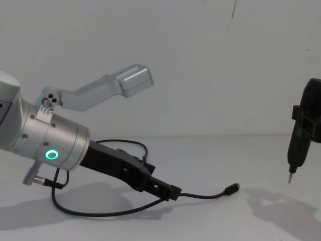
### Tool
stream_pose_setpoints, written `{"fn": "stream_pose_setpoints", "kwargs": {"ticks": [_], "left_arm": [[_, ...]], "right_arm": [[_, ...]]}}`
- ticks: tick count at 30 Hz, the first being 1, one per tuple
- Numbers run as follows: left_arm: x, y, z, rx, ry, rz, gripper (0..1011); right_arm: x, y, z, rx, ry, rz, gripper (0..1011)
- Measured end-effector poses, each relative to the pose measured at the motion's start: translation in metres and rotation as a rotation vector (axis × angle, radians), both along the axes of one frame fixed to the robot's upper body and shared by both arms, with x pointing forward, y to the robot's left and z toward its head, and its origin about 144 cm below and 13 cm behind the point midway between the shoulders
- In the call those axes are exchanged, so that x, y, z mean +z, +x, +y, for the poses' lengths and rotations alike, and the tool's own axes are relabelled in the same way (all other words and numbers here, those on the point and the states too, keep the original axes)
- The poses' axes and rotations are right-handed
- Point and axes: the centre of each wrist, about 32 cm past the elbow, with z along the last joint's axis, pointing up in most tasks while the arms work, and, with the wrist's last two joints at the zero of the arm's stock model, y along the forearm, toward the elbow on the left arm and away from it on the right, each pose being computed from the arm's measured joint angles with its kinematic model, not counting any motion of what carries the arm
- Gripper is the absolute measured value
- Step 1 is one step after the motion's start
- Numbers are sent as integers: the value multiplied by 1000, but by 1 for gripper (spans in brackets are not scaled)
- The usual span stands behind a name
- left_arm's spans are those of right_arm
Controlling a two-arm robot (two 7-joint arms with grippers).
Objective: Pick up the data cable with the one hand.
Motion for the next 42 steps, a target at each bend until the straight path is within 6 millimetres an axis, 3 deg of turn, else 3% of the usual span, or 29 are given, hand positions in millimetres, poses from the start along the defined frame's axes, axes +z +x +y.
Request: {"fn": "stream_pose_setpoints", "kwargs": {"ticks": [35,42], "left_arm": [[-4,-4,-18,3,55,-6,1001],[-4,-5,-19,4,61,-7,846]], "right_arm": [[0,0,0,0,0,0,263],[0,0,0,0,0,0,263]]}}
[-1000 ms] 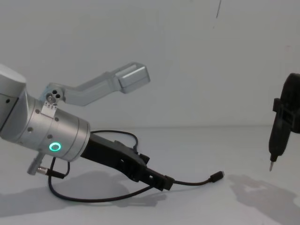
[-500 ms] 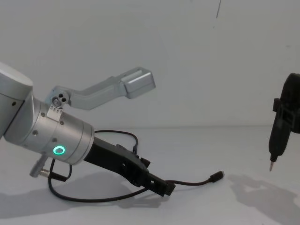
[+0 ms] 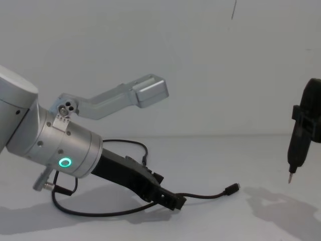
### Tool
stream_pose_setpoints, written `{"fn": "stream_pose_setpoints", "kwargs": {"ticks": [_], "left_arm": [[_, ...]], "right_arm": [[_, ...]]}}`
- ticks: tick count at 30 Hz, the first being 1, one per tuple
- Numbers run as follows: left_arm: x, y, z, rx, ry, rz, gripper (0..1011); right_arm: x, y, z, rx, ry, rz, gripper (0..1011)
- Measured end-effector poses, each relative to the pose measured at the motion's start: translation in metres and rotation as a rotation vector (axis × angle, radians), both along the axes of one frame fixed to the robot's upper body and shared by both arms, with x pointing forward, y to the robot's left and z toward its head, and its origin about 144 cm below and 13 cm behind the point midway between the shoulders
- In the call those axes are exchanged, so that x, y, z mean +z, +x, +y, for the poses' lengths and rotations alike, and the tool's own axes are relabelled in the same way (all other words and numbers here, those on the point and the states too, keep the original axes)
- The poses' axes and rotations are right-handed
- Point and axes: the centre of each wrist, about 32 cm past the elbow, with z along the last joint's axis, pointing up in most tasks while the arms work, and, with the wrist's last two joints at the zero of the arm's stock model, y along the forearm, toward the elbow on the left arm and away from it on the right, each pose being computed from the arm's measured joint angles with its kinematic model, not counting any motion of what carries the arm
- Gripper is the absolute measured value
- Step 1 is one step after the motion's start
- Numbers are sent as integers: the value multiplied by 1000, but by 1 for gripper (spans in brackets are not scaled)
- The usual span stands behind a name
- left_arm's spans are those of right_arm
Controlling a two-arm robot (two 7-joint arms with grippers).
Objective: Pick up the data cable with the one hand.
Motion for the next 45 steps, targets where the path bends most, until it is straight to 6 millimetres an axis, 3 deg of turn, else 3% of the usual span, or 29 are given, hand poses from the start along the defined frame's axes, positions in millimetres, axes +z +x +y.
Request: {"fn": "stream_pose_setpoints", "kwargs": {"ticks": [26,35,45], "left_arm": [[0,0,-1,1,5,-1,62],[0,-3,-1,-11,0,-28,46],[5,-10,5,-53,-35,-132,46]], "right_arm": [[0,0,0,0,0,0,263],[2,2,0,14,3,-12,263],[20,12,2,81,36,-74,263]]}}
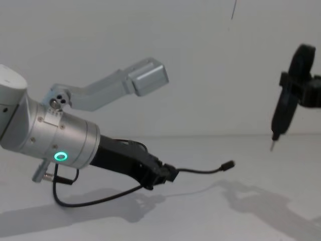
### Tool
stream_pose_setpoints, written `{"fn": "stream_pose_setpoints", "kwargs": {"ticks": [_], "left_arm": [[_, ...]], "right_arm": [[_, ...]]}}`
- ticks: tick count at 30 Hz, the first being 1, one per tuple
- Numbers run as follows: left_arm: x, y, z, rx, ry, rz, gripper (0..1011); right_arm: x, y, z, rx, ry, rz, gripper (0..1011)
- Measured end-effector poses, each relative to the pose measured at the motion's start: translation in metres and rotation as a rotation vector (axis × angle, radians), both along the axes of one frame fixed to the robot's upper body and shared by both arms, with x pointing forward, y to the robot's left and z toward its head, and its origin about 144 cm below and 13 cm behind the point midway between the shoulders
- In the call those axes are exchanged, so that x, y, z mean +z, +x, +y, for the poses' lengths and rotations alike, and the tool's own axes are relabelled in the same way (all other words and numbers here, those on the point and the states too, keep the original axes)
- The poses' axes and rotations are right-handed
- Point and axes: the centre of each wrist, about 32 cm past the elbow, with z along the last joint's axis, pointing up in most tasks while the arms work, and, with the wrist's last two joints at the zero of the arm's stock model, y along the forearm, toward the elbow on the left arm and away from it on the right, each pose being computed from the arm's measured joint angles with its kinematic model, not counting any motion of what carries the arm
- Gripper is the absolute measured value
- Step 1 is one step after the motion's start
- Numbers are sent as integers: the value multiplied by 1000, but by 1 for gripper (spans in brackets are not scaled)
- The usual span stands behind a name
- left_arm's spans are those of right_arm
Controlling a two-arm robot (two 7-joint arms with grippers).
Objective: Pick up the data cable with the one hand.
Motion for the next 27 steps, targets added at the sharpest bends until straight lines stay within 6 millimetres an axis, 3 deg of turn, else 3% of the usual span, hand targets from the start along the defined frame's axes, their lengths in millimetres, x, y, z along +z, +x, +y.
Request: {"fn": "stream_pose_setpoints", "kwargs": {"ticks": [11,27], "left_arm": [[11,-9,10,-43,-63,-98,48],[18,-14,16,-70,-98,-150,48]], "right_arm": [[20,13,4,59,35,-50,263],[32,20,6,71,81,-80,263]]}}
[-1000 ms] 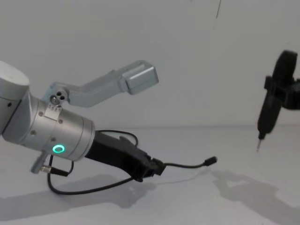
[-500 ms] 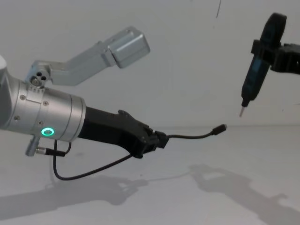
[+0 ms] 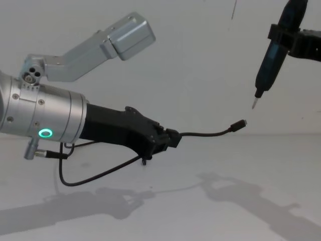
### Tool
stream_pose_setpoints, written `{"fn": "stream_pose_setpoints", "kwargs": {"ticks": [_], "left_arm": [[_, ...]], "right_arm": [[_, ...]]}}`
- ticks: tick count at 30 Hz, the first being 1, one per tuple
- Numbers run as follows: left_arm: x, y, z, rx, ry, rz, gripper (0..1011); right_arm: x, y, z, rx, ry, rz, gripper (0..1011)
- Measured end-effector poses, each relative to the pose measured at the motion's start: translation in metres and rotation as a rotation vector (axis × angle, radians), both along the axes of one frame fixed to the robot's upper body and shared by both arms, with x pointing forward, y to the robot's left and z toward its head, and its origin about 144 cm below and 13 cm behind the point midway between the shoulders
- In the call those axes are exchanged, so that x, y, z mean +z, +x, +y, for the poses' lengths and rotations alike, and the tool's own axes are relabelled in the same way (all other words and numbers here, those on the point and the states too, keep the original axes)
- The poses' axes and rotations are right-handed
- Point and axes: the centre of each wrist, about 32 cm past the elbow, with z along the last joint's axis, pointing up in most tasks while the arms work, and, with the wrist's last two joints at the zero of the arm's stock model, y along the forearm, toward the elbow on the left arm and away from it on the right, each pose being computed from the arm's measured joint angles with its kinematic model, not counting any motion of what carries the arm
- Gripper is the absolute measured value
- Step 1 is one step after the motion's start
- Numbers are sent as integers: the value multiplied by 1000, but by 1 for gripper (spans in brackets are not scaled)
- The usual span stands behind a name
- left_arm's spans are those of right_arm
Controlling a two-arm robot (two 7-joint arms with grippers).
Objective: Pick up the data cable with the one hand.
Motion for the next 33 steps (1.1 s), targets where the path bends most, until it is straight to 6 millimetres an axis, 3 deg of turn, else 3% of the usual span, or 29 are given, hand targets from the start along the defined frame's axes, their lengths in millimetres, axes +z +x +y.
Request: {"fn": "stream_pose_setpoints", "kwargs": {"ticks": [33], "left_arm": [[3,-2,2,-9,-13,-20,46]], "right_arm": [[-17,24,-8,-9,57,27,263]]}}
